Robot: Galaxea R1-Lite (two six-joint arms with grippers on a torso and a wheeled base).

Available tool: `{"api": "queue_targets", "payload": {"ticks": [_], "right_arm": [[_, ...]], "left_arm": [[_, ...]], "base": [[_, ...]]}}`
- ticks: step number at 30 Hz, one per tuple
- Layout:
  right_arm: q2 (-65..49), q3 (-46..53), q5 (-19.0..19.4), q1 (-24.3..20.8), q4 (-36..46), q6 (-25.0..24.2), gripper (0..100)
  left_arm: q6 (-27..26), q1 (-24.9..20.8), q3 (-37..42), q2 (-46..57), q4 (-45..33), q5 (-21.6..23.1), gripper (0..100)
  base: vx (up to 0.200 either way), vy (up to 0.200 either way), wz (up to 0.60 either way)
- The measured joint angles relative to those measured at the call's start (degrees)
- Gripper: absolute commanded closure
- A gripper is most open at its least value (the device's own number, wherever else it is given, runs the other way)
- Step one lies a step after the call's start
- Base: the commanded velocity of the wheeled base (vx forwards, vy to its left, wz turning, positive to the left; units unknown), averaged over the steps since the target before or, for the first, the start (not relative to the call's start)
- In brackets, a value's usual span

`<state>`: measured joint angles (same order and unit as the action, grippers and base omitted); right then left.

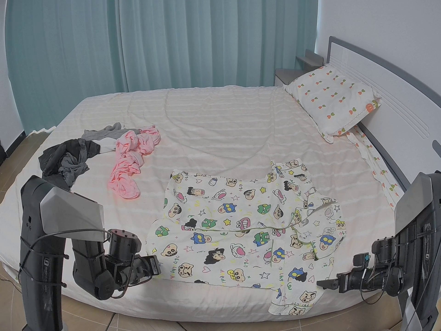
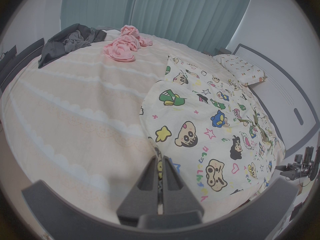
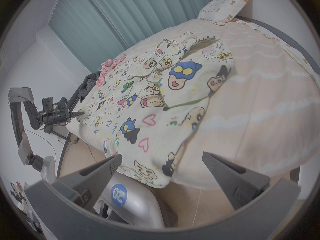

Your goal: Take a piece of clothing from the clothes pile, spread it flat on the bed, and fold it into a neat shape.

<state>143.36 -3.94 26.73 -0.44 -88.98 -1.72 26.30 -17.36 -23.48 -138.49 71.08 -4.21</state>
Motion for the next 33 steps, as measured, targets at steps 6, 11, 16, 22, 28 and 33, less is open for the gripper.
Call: {"api": "queue_targets", "payload": {"ticks": [6, 11, 16, 22, 28, 33], "right_arm": [[2.1, -3.7, 0.3, -1.3, 0.0, 0.2, 0], [3.5, -5.2, 1.4, -2.7, -0.1, 0.3, 0], [4.0, -5.9, 1.9, -4.5, -0.1, 0.4, 0], [4.2, -7.3, 2.2, -6.0, 0.1, 0.2, 100], [3.7, -8.1, 2.1, -6.3, 2.8, 0.2, 100], [3.7, -7.6, 3.5, -5.7, 1.9, 0.2, 100]], "left_arm": [[0.5, -0.4, 0.1, 0.1, 0.0, 0.0, 100], [0.7, -0.5, 0.1, 0.2, 0.1, 0.0, 100], [0.7, -0.5, 0.2, 0.2, 0.1, 0.0, 100], [0.8, -0.5, 0.3, 0.3, 0.1, 0.1, 100], [0.8, -0.7, 0.6, 0.3, 0.1, 0.1, 100], [0.7, -1.0, 2.0, 0.6, 0.1, 0.0, 100]], "base": [[0.000, 0.000, 0.00], [0.000, 0.000, 0.00], [0.000, 0.000, 0.00], [0.000, 0.000, 0.00], [0.000, 0.000, 0.00], [0.000, 0.000, 0.00]]}}
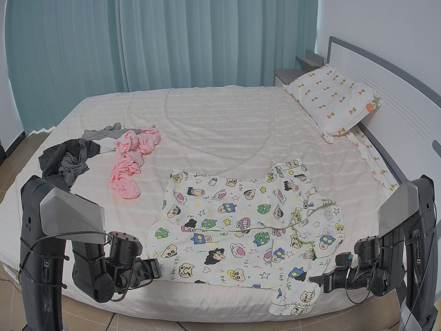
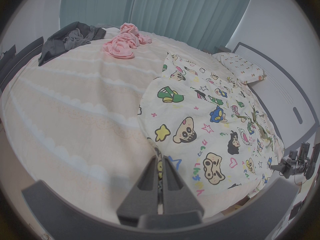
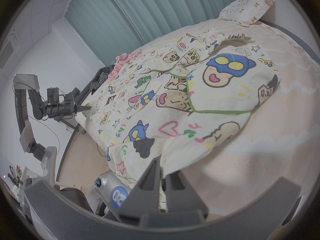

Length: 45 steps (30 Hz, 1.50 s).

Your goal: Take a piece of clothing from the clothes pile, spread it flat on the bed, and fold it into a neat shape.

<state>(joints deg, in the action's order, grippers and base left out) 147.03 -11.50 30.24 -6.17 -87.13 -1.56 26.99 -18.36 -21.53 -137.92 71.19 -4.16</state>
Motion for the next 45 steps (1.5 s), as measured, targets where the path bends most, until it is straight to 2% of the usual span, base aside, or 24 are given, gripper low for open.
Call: {"api": "queue_targets", "payload": {"ticks": [2, 6, 9, 13, 19, 24, 32, 38, 45], "right_arm": [[0.1, 0.4, 1.7, 0.5, -0.8, 0.0, 100], [0.2, 1.4, 8.1, 2.1, -1.8, 0.1, 100], [0.2, 1.9, 11.2, 4.2, -1.8, 0.1, 100], [-0.1, 2.4, 15.0, 6.8, -1.9, 0.1, 100], [-0.8, 2.5, 16.2, 8.9, -1.9, 0.1, 100], [-2.1, 2.6, 17.3, 9.4, -1.9, 0.0, 100], [-4.0, 3.2, 21.4, 10.1, -1.8, -0.1, 100], [-4.8, 3.5, 22.2, 11.0, -1.8, -0.1, 100], [-6.0, 3.2, 24.2, 11.8, -1.9, -1.0, 100]], "left_arm": [[0.0, -0.1, 0.5, 0.2, 0.0, 0.0, 100], [-0.1, -0.1, 1.5, 0.9, 0.0, 0.0, 100], [-0.3, -0.4, 2.4, 1.5, 0.0, -0.3, 100], [-0.3, -0.6, 3.1, 2.0, 0.3, -3.3, 100], [-0.2, -1.2, 3.6, 2.1, 4.6, -5.0, 100], [-0.1, -2.0, 5.2, 2.1, 4.8, -5.0, 100], [0.0, -3.2, 7.0, 2.1, 4.9, -5.0, 100], [0.0, -3.2, 7.3, 2.1, 5.0, -5.0, 100], [0.7, -3.2, 7.2, 2.5, 8.9, -5.3, 100]], "base": [[0.000, 0.000, 0.00], [0.000, 0.000, 0.00], [0.000, 0.000, 0.00], [0.000, 0.000, 0.00], [0.000, 0.000, 0.00], [0.000, 0.000, 0.00], [0.000, 0.000, 0.00], [0.000, 0.000, 0.00], [0.000, 0.000, 0.00]]}}
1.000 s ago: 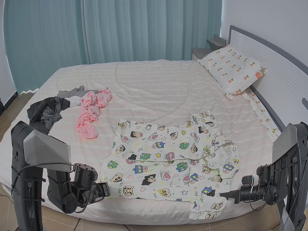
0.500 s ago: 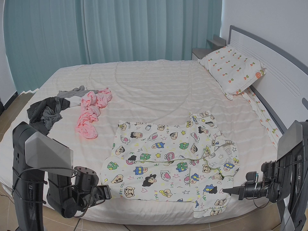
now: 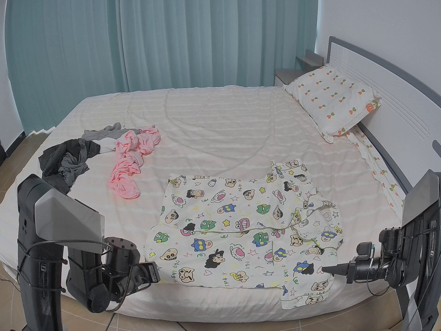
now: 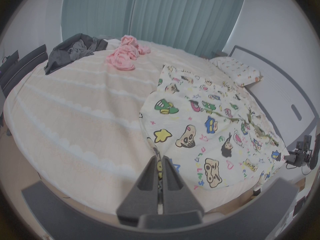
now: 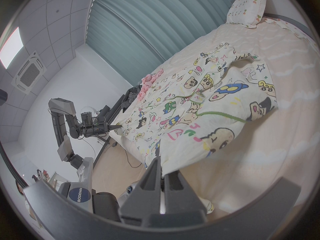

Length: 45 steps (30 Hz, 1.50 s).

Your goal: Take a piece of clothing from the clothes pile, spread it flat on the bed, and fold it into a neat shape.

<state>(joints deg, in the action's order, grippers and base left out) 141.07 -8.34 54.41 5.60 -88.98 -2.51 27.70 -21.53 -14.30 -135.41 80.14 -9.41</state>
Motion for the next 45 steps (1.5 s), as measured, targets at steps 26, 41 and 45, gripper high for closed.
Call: {"api": "queue_targets", "payload": {"ticks": [26, 41, 45], "right_arm": [[-3.6, -5.7, -0.9, 0.3, 0.0, -9.4, 100], [-6.5, -5.9, -1.0, 0.8, 0.0, -13.7, 100], [-7.1, -5.2, -1.0, 1.3, 0.0, -13.6, 100]], "left_arm": [[8.3, 1.4, -8.5, 3.4, -11.5, 0.2, 100], [21.9, 1.4, -21.7, 13.5, -43.7, 7.2, 100], [21.9, 1.6, -22.1, 15.3, -47.1, 7.4, 100]], "base": [[0.000, 0.000, 0.00], [0.000, 0.000, 0.00], [0.000, 0.000, 0.00]]}}
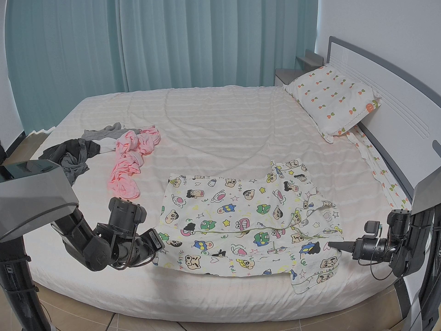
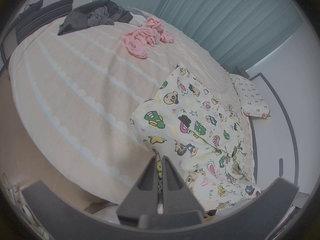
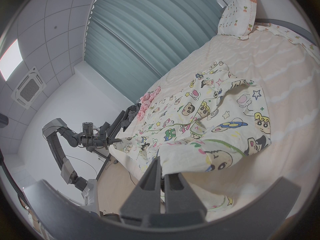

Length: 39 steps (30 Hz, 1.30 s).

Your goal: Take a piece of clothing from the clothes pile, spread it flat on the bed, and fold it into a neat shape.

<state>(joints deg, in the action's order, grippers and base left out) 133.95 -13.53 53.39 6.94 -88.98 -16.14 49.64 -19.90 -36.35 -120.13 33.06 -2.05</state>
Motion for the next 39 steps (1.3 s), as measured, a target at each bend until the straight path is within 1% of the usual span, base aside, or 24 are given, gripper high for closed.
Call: {"api": "queue_targets", "payload": {"ticks": [4, 10, 21, 24, 28, 33, 39], "right_arm": [[-0.4, 0.8, 0.0, 0.4, 0.0, 0.1, 100], [-0.7, 2.7, 0.0, 0.7, 0.0, 0.3, 100], [-0.7, 4.9, 0.0, 0.8, 0.0, 0.7, 100], [-0.7, 5.7, 0.0, 0.8, 0.0, 2.4, 100], [-0.7, 6.0, 0.2, 0.7, 0.0, 2.7, 100], [-1.0, 4.9, 0.8, 0.9, 0.0, 2.3, 100], [-1.2, 1.4, 0.7, 1.0, 0.0, 0.2, 100]], "left_arm": [[0.0, 0.0, -0.2, 1.2, -3.5, 0.1, 100], [-0.2, 0.0, -0.2, 1.8, -6.1, 0.1, 100], [-0.5, -0.2, 1.3, 1.9, -7.4, 0.0, 100], [-0.6, -0.2, 1.9, 1.8, -7.4, 0.0, 100], [-0.6, -0.2, 2.1, 1.7, -7.4, 0.0, 100], [-0.4, -0.2, 0.9, 1.6, -7.4, 0.0, 100], [1.5, 0.4, -4.4, 0.9, -9.3, -0.1, 100]], "base": [[0.000, 0.000, 0.00], [0.000, 0.000, 0.00], [0.000, 0.000, 0.00], [0.000, 0.000, 0.00], [0.000, 0.000, 0.00], [0.000, 0.000, 0.00], [0.000, 0.000, 0.00]]}}
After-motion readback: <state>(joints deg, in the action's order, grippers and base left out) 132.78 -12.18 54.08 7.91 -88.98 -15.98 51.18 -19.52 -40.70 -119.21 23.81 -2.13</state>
